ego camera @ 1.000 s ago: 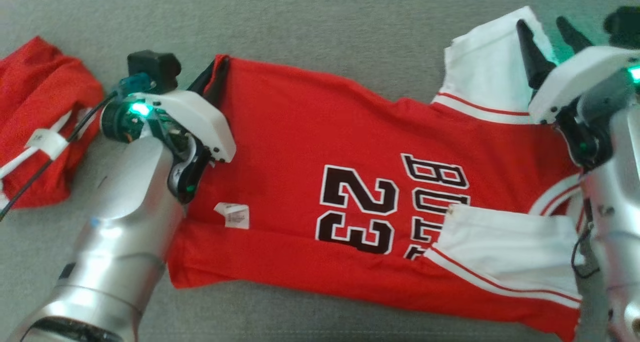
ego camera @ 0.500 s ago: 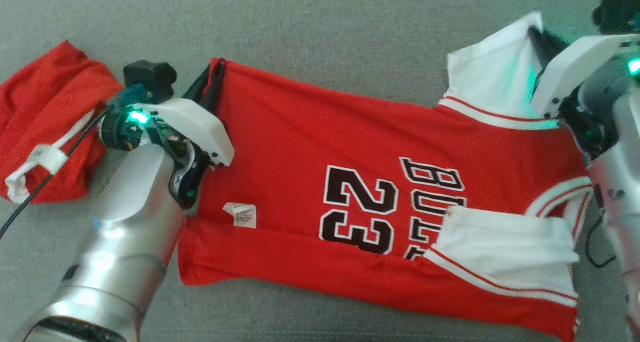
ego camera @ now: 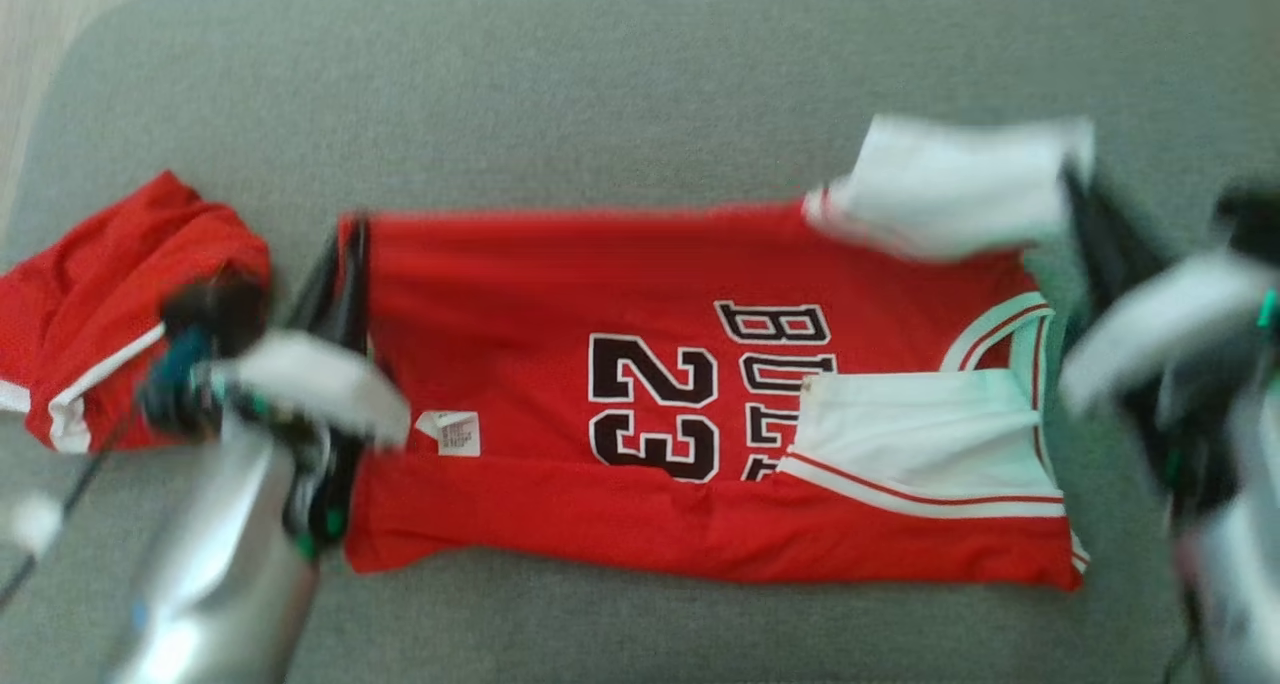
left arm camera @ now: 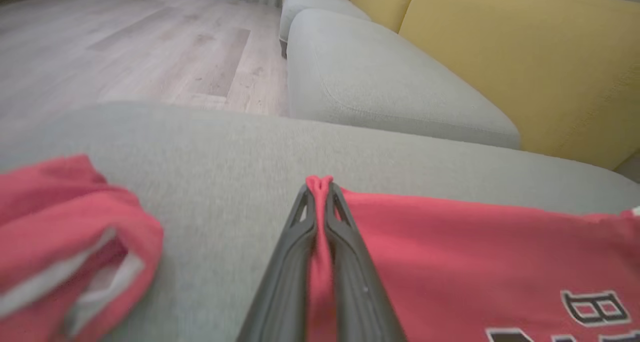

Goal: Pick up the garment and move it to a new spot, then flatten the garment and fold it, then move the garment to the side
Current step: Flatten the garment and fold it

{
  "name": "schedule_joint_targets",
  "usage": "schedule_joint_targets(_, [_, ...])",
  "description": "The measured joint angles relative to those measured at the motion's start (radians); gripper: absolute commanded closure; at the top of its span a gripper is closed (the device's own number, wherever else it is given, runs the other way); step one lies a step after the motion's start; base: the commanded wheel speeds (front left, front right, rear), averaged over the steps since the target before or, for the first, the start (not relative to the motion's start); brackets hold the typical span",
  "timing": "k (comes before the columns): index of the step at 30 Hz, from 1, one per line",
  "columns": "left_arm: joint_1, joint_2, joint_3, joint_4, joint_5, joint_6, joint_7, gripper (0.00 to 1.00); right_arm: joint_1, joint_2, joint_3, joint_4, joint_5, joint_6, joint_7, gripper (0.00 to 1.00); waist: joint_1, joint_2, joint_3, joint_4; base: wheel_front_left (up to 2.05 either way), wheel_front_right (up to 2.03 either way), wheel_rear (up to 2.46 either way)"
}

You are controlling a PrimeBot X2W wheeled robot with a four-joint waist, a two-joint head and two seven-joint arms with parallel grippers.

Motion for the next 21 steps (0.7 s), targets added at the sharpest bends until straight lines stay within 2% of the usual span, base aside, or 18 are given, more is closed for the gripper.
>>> schedule_joint_targets(4, [0.185, 0.022, 0.016, -0.125, -0.050, 0.032, 0.018, 1.00, 0.249, 0.063, -0.024, -0.123, 0.000, 0.000, 0.037, 1.00, 0.0000, 0.0000, -0.022, -0.018, 0.00, 0.00, 0.00])
schedule_joint_targets(9, [0.364, 0.043, 0.044, -0.227, -0.113, 0.081, 0.053, 1.00, 0.474, 0.155, -0.070, -0.188, 0.015, 0.000, 0.062, 1.00, 0.0000, 0.0000, -0.029, -0.036, 0.00, 0.00, 0.00])
schedule_joint_targets(10, [0.387, 0.045, 0.046, -0.237, -0.121, 0.089, 0.062, 0.93, 0.505, 0.167, -0.074, -0.189, 0.016, 0.000, 0.064, 1.00, 0.0000, 0.0000, -0.031, -0.039, 0.00, 0.00, 0.00])
schedule_joint_targets(11, [0.407, 0.045, 0.051, -0.247, -0.133, 0.091, 0.070, 0.63, 0.528, 0.179, -0.075, -0.191, 0.018, 0.000, 0.064, 1.00, 0.0000, 0.0000, -0.033, -0.043, 0.00, 0.00, 0.00])
schedule_joint_targets(12, [0.425, 0.045, 0.055, -0.257, -0.143, 0.100, 0.076, 0.12, 0.546, 0.186, -0.074, -0.191, 0.019, 0.000, 0.069, 0.93, 0.0000, 0.0000, -0.035, -0.046, 0.00, 0.00, 0.00])
schedule_joint_targets(13, [0.439, 0.045, 0.055, -0.262, -0.144, 0.109, 0.086, 0.00, 0.560, 0.189, -0.069, -0.186, 0.019, 0.000, 0.082, 0.60, 0.0001, 0.0000, -0.037, -0.049, 0.00, 0.00, 0.00])
schedule_joint_targets(14, [0.450, 0.045, 0.055, -0.264, -0.145, 0.114, 0.101, 0.00, 0.572, 0.191, -0.065, -0.179, 0.021, 0.000, 0.086, 0.00, 0.0001, 0.0000, -0.039, -0.051, 0.00, 0.00, 0.00])
schedule_joint_targets(18, [0.479, 0.046, 0.057, -0.279, -0.137, 0.146, 0.074, 0.00, 0.590, 0.198, -0.060, -0.170, 0.026, 0.000, 0.069, 0.00, 0.0002, 0.0000, -0.049, -0.054, 0.00, 0.00, 0.00])
schedule_joint_targets(21, [0.489, 0.047, 0.065, -0.305, -0.076, 0.197, -0.017, 0.00, 0.586, 0.207, -0.061, -0.199, 0.012, 0.000, 0.026, 0.00, 0.0002, 0.0000, -0.060, -0.053, 0.00, 0.00, 0.00])
